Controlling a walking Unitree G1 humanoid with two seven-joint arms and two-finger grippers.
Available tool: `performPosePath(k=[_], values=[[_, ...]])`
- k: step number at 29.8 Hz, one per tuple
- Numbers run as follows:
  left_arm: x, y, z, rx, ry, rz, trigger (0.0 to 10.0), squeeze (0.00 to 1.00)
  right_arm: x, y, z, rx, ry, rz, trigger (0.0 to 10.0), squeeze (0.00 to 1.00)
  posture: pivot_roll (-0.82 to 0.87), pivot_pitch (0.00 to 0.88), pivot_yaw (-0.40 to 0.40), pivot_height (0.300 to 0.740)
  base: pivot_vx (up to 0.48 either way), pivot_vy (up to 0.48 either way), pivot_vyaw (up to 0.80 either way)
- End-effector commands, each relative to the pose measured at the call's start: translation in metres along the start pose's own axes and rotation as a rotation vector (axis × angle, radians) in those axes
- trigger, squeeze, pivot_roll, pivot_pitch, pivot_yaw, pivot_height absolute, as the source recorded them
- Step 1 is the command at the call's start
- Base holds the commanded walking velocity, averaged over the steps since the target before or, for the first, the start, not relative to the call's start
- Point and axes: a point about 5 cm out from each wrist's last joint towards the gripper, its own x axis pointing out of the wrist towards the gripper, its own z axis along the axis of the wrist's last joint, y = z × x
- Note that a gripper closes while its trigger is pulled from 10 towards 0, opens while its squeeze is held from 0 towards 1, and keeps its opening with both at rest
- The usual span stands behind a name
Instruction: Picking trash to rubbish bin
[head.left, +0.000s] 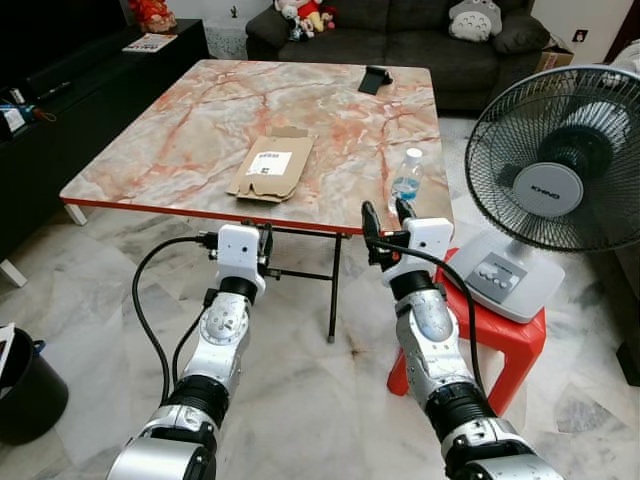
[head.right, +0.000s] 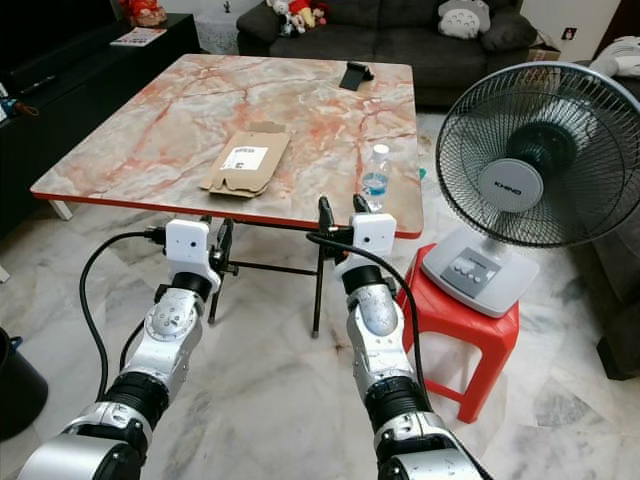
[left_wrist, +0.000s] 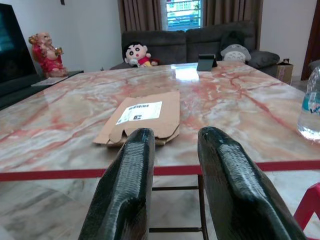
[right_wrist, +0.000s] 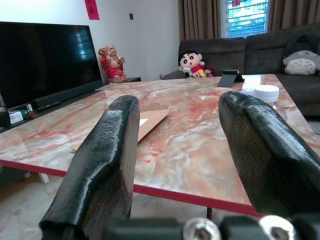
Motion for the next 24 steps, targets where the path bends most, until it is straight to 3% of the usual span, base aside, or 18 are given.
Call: performPosePath(k=[1,6,11,12,24], values=[[0.0034,0.0021,0.0034,0.004,-0.007,0.010,10.0,0.00,0.0033,0.0007,0.0051,0.024,-0.017,0.002,10.0,0.00,-0.04,0.012,-0.005,0.740,0.368,0.000,-0.80],[0.0034,0.0021,0.0037,0.005,-0.009,0.009,10.0,0.00,0.0032,0.0009,0.0076,-0.016,-0.034,0.006,10.0,0.00,-0.04,0.012,-0.005,0.740,0.365,0.000,-0.32],[0.0042,0.0023,0.0045,0.005,-0.011,0.009,10.0,0.00,0.0038,0.0038,0.0079,0.017,-0.040,0.013,10.0,0.00,-0.04,0.010,-0.004,0.740,0.368,0.000,0.00],[0.0046,0.0023,0.0048,0.006,-0.011,0.009,10.0,0.00,0.0041,0.0040,0.0086,0.018,-0.043,0.011,10.0,0.99,-0.04,0.009,-0.005,0.740,0.364,0.000,0.00],[0.0052,0.0025,0.0062,0.005,-0.016,0.009,10.0,0.00,0.0056,0.0060,0.0110,0.021,-0.053,0.015,10.0,1.00,-0.04,0.007,-0.004,0.740,0.366,0.000,0.00]])
